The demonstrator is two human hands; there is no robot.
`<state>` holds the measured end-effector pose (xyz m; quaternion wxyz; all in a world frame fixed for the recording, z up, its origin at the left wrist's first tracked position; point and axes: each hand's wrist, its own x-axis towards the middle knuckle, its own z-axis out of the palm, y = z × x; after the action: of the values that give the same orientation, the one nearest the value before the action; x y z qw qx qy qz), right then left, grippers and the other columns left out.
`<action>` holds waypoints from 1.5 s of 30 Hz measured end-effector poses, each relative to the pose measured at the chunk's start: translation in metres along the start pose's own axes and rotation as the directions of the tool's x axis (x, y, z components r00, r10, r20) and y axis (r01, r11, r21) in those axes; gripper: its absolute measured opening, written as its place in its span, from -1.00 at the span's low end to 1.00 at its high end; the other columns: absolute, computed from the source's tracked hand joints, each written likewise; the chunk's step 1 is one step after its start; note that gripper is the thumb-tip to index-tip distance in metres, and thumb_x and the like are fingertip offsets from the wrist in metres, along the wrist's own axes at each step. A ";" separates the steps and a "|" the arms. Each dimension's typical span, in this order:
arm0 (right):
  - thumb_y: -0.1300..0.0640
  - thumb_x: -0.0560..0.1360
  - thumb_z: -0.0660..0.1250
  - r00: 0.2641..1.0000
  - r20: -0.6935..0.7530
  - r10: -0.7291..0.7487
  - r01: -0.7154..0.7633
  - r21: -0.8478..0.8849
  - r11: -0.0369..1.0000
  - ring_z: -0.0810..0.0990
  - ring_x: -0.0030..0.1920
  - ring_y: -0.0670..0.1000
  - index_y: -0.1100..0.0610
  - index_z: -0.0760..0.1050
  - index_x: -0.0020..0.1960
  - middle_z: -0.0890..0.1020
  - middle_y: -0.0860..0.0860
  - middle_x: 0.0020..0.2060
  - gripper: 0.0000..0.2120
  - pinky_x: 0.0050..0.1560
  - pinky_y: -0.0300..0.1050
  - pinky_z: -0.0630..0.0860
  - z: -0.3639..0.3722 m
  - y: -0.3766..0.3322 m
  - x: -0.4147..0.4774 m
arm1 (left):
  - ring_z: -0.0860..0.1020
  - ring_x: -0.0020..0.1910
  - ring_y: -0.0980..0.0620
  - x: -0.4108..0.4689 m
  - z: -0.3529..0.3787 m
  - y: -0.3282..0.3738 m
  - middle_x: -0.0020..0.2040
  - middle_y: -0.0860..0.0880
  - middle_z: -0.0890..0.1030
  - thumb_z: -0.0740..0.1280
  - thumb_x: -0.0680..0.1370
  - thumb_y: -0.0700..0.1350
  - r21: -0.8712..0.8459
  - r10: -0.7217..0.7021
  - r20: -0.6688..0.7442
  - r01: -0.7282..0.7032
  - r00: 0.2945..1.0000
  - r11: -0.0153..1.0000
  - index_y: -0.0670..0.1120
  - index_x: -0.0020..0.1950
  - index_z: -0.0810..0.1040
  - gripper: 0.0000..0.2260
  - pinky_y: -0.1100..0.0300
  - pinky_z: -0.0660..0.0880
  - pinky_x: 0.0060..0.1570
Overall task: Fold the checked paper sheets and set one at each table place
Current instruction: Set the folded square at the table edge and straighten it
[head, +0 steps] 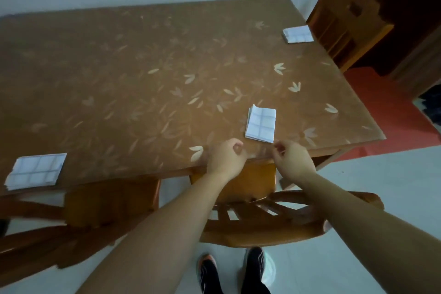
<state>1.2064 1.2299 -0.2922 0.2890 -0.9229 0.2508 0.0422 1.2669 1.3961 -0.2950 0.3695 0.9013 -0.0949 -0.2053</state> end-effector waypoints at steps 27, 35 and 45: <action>0.16 0.56 0.24 0.984 0.064 -0.167 0.156 0.148 0.977 0.57 0.00 0.03 0.03 0.49 0.27 0.59 0.00 0.02 -0.71 0.04 0.05 0.61 0.036 0.021 0.066 | 0.61 0.03 -0.02 0.052 0.043 -0.014 0.05 -0.05 0.67 0.35 0.58 -0.02 0.090 -0.084 -0.274 0.113 0.958 0.990 -0.12 0.13 0.64 -0.78 0.06 0.57 0.00; 0.21 0.54 0.30 0.933 0.182 -0.311 0.296 0.104 0.949 0.57 0.03 0.04 0.05 0.51 0.30 0.58 0.03 0.02 -0.66 0.07 0.03 0.59 0.034 0.023 0.058 | 0.61 0.06 0.03 0.027 0.025 -0.030 0.08 -0.01 0.66 0.38 0.55 -0.08 0.080 -0.112 -0.224 0.132 0.968 0.988 -0.08 0.14 0.63 -0.81 0.10 0.56 0.05; 0.23 0.53 0.32 0.894 0.221 -0.389 0.376 0.099 0.921 0.56 0.08 0.02 0.08 0.50 0.32 0.58 0.06 0.10 -0.63 0.15 -0.02 0.56 0.036 0.019 0.055 | 0.58 -0.05 0.08 0.012 0.027 -0.040 0.00 -0.02 0.68 0.40 0.53 -0.10 0.013 -0.133 -0.263 0.141 0.956 0.990 -0.09 0.08 0.65 -0.85 0.22 0.47 -0.10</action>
<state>1.2472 1.2120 -0.3444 0.3442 -0.9344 0.0292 0.0874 1.2667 1.4039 -0.3439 0.3495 0.9305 0.0141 -0.1083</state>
